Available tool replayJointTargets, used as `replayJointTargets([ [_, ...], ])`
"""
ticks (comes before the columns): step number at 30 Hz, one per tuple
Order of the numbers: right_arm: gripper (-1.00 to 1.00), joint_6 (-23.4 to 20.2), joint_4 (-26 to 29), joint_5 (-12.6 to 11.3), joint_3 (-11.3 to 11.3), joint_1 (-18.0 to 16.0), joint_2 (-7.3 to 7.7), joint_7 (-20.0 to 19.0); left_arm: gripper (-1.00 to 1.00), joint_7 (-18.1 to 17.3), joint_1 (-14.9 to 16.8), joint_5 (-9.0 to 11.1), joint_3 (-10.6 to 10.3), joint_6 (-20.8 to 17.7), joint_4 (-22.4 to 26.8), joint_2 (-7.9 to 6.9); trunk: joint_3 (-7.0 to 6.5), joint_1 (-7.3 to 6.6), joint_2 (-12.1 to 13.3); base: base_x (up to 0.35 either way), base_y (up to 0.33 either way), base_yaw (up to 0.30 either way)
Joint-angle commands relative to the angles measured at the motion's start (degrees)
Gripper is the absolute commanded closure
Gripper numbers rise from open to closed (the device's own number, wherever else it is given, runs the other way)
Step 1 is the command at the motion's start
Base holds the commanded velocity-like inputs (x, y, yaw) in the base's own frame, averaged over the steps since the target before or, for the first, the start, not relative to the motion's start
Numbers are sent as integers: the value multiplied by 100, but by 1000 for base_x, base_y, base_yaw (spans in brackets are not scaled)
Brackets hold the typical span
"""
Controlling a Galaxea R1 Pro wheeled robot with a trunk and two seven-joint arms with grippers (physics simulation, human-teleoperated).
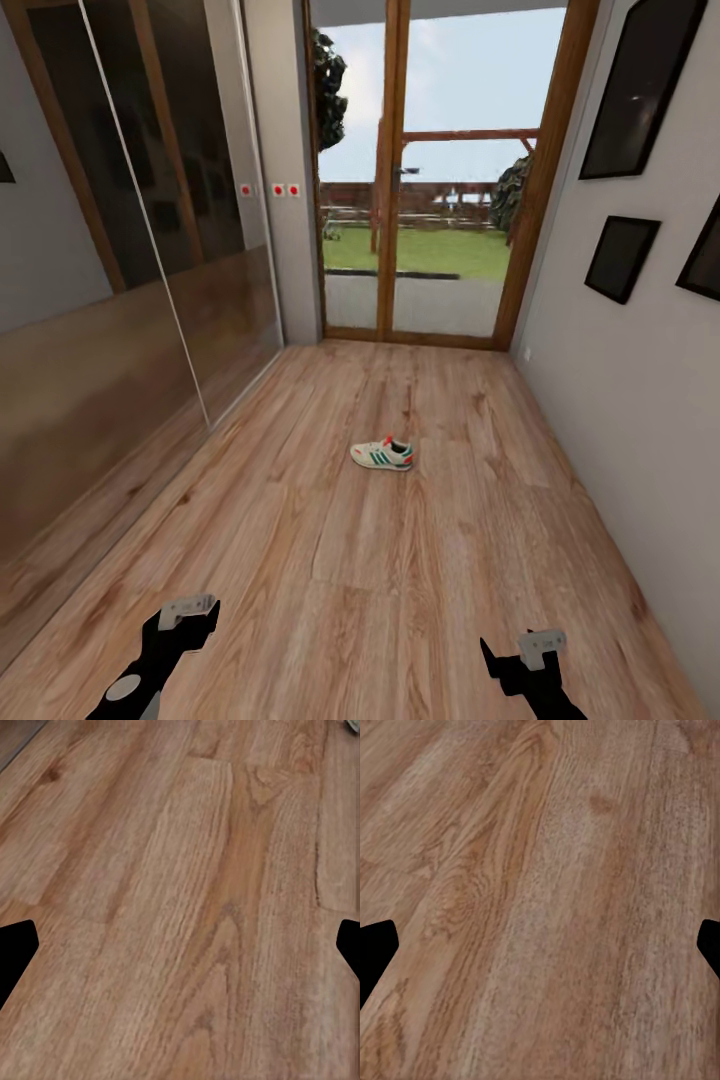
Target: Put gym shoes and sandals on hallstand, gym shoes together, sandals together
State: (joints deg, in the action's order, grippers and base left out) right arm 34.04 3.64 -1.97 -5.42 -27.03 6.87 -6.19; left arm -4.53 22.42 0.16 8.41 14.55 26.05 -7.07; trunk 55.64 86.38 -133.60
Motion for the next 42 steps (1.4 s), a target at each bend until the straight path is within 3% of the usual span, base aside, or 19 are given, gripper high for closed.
replayJointTargets([
  [1, -100, 15, -4, -23, -38, -3, 3, -5, -100, -48, 3, 2, 38, 13, -3, 4, 5, 2, -2, 283, -156, 0],
  [30, -100, 15, -4, -23, -38, -2, 1, -5, -100, -48, 3, 2, 38, 14, 6, 4, 5, 2, -2, 269, -166, 3],
  [42, -100, 15, -1, -23, -38, -2, -1, -3, -100, -48, -1, 2, 39, 14, 14, 4, 5, 2, -2, 241, -175, 202],
])
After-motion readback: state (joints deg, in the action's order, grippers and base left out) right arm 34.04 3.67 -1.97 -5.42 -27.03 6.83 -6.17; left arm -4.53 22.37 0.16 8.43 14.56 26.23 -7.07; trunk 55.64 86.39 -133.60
